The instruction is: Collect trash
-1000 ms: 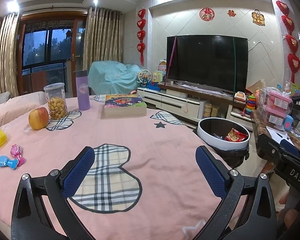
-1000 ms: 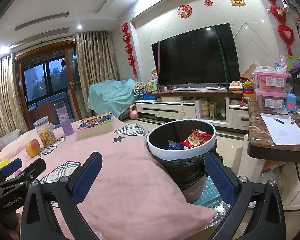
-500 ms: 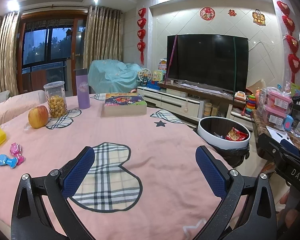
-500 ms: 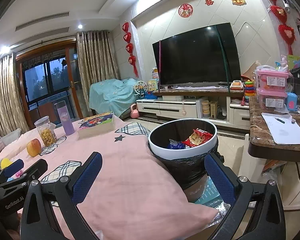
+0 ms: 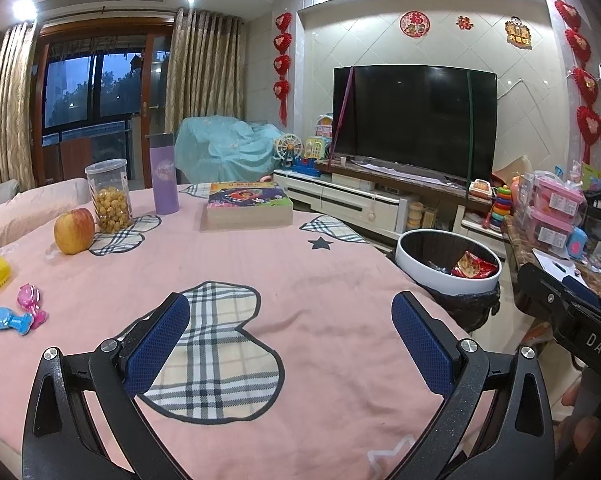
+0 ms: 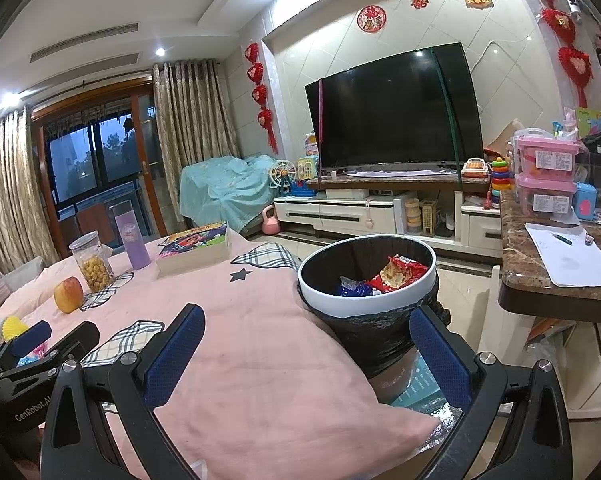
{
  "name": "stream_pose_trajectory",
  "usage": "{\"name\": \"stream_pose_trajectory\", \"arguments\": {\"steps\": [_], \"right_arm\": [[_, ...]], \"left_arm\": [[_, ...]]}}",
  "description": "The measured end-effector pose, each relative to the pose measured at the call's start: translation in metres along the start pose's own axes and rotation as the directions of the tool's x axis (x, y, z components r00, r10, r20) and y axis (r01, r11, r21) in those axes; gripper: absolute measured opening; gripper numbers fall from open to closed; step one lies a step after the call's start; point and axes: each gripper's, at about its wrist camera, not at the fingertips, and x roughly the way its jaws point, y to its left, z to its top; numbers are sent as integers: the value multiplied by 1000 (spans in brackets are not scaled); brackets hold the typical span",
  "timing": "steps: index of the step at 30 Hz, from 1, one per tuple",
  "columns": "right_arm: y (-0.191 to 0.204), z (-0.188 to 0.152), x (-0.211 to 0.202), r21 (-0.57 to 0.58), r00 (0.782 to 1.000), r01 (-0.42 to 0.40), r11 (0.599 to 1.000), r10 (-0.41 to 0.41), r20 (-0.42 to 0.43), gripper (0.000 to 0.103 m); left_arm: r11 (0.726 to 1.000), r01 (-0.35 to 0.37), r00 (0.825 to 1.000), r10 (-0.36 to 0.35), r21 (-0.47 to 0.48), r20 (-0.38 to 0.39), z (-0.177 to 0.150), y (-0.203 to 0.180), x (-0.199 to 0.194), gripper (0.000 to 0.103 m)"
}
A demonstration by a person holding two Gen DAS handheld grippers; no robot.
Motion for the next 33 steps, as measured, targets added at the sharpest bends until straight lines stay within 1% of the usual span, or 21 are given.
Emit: {"name": "stream_pose_trajectory", "arguments": {"steps": [21,33], "right_arm": [[1,-4,4,13,1000,-11,1000,11,-20,103],[1,-1,15,20,998,-20,1000,21,-53,103]], "left_arm": [[1000,2,1000,-2,5,-11,0,-1,1,103],[1000,9,999,-10,-9,-44,-1,7,11,103]]}}
